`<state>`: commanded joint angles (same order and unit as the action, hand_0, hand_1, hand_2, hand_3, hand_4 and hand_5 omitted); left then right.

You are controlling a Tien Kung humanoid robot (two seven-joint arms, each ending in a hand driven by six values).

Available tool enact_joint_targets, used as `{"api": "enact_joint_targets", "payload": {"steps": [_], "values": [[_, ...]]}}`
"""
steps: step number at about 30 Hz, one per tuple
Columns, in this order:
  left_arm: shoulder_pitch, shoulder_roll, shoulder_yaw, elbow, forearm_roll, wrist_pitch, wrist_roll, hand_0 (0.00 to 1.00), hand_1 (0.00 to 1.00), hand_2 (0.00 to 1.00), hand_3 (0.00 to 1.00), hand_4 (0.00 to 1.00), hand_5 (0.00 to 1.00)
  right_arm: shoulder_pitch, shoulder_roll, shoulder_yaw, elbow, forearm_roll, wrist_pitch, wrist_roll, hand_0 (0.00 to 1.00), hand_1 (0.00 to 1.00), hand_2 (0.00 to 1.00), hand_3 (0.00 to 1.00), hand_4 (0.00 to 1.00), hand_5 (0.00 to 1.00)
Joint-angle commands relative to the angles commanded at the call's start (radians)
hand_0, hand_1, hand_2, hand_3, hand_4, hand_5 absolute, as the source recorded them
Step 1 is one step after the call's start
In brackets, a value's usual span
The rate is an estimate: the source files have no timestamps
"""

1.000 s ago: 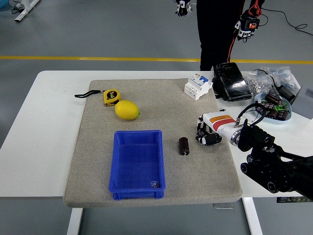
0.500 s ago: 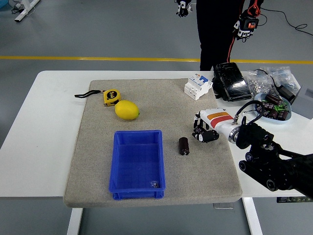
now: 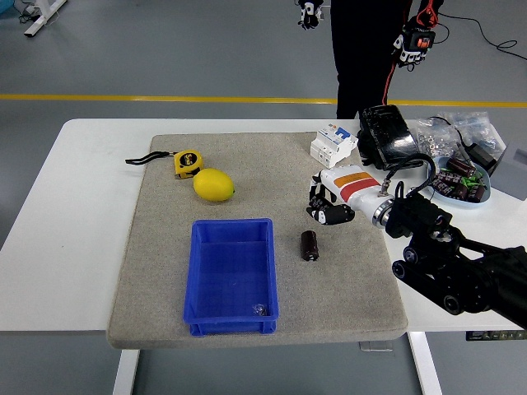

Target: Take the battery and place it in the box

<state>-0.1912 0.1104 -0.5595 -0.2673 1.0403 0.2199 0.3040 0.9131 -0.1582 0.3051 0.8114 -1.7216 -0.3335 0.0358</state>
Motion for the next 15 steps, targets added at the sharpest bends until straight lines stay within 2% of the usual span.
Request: {"api": "enact_joint_targets", "payload": {"steps": [7, 14, 15], "values": [[0.001, 0.002, -0.004, 0.001, 0.005, 0.000, 0.001, 0.565, 0.575, 0.624, 0.581, 0.629, 0.596, 0.019, 0.014, 0.006, 0.122, -0.055, 0.004, -0.035, 0.177, 0.335, 0.418, 0.451, 0.654, 0.278], [0.001, 0.004, -0.005, 0.001, 0.006, 0.000, 0.002, 0.566, 0.574, 0.624, 0.581, 0.629, 0.596, 0.039, 0.045, -0.039, 0.252, -0.097, 0.021, -0.068, 0.177, 0.340, 0.420, 0.451, 0.652, 0.276], [0.001, 0.004, -0.005, 0.001, 0.006, -0.001, 0.002, 0.564, 0.573, 0.625, 0.581, 0.629, 0.596, 0.043, 0.050, -0.047, 0.263, -0.098, 0.024, -0.072, 0.221, 0.365, 0.427, 0.458, 0.659, 0.257]]}}
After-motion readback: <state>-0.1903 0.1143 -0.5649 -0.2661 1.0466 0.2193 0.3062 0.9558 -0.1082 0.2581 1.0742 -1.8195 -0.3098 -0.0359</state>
